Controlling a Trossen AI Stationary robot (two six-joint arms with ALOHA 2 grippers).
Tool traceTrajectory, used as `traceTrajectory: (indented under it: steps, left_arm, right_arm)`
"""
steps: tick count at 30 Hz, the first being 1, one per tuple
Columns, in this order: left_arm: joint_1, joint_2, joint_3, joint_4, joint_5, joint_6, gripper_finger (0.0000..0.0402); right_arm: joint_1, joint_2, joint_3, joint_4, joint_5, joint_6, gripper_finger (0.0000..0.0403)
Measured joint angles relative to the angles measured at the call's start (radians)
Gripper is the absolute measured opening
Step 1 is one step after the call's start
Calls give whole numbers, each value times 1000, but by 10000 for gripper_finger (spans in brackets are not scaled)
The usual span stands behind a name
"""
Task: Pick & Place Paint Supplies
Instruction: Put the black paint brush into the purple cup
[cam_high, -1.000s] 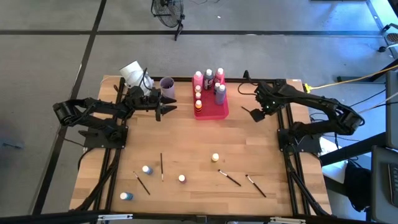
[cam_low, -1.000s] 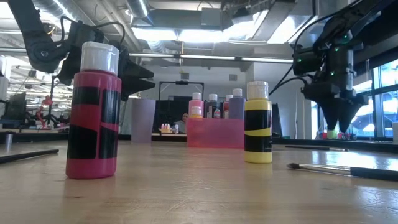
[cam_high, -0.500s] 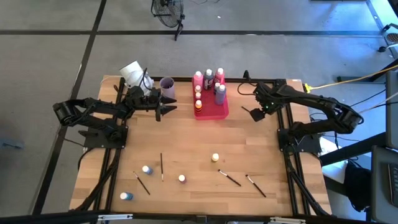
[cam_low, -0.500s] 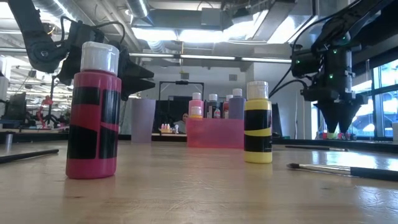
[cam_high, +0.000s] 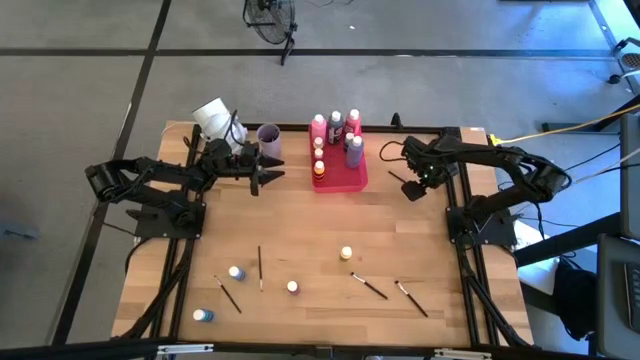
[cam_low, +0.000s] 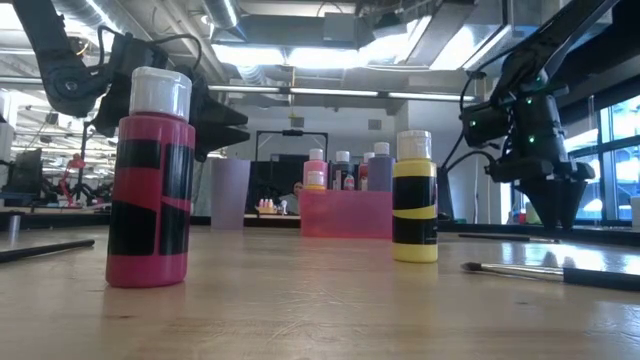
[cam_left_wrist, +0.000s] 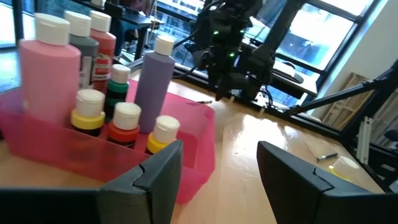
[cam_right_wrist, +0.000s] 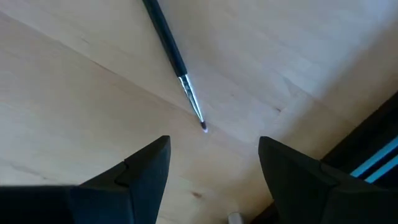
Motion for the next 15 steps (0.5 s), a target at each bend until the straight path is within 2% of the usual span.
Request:
traceTrajectory:
  steps: [7,15]
  left_arm:
    - [-19,0,0,0,0,3,203]
    - [-19,0,0,0,0,7,203]
  right_arm:
    - [0,83,0,19,-17,-10,247]
    - [23,116,2,57,-16,-35,247]
